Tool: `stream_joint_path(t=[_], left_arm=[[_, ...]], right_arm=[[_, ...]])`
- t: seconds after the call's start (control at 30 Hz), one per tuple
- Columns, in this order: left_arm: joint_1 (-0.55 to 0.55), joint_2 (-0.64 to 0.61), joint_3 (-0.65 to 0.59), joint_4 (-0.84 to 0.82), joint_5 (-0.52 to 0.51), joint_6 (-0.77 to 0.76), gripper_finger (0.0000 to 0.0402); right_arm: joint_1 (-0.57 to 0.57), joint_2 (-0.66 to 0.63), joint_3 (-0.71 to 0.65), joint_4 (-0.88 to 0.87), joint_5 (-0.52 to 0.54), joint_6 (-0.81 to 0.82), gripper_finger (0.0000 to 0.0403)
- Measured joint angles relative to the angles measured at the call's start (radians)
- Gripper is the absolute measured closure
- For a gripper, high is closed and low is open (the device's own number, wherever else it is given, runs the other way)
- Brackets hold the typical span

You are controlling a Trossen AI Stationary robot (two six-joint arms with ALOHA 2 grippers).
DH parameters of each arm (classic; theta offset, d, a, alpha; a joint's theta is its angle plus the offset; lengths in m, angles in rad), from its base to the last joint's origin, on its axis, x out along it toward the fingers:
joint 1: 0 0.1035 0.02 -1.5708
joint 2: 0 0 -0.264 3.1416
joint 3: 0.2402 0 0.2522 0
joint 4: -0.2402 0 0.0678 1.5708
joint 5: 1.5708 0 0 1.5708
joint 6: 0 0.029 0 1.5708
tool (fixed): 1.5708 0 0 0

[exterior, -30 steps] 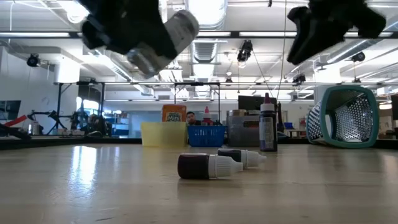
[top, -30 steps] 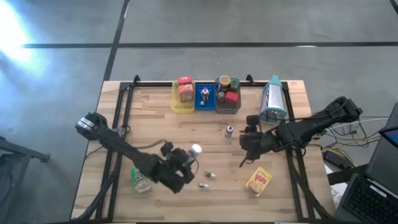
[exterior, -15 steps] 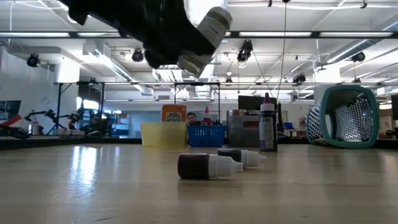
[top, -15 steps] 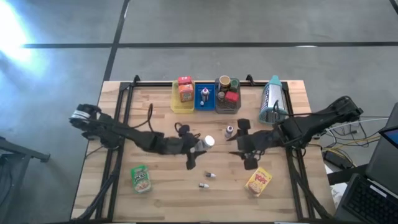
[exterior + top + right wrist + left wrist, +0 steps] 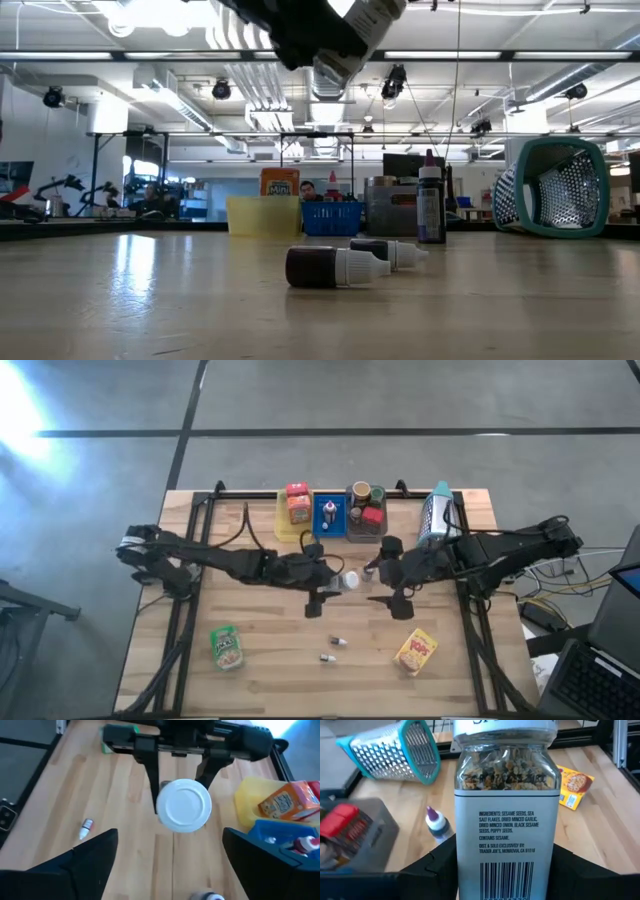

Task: Pick & Place Kitchen Items
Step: Put the white seasoning bottle into the black bin

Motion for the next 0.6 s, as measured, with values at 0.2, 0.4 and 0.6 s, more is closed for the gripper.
stream_joint_path(t=[0.2, 0.4, 0.6], left_arm=[[0.010, 0.037, 0.103, -0.082, 0.000, 0.081, 0.0193], [0.026, 0.077, 0.159, -0.108, -0.005, 0.116, 0.0193], [0.045, 0.126, 0.239, -0.114, -0.006, 0.158, 0.0193]], right_arm=[[-0.038, 0.010, 0.017, -0.005, 0.007, -0.041, 0.0035], [-0.056, 0.011, 0.017, -0.002, 0.009, -0.055, 0.0035], [-0.061, 0.023, 0.016, -0.004, 0.008, -0.083, 0.0035]])
